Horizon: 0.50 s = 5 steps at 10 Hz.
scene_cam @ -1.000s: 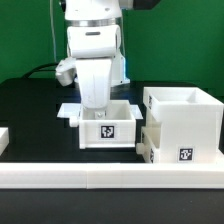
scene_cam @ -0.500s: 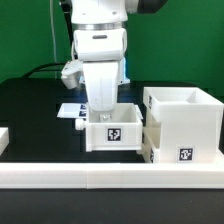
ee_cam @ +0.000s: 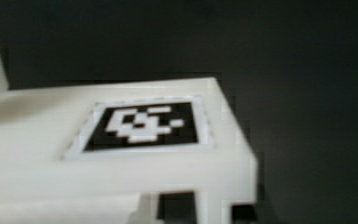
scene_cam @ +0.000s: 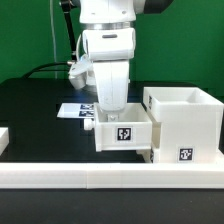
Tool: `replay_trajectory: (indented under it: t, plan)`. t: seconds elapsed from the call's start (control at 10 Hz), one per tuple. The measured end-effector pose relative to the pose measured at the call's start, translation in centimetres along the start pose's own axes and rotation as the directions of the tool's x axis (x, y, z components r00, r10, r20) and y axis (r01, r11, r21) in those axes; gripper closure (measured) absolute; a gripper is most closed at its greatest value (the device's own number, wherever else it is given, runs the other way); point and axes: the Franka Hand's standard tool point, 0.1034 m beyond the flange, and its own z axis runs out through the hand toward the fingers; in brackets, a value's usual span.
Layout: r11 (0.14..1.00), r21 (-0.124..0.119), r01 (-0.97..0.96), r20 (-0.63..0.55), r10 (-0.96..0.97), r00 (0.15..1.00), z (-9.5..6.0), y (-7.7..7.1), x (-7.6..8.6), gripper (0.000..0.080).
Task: Assemble drawer
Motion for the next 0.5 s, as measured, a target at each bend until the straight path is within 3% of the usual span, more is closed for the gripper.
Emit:
replay_trajectory:
  t: [0.5]
  plan:
    - [1.0, -0.004, 0.017, -0.001, -0.017, 1.0, -0.04, 0.15, 0.35, 0.0758]
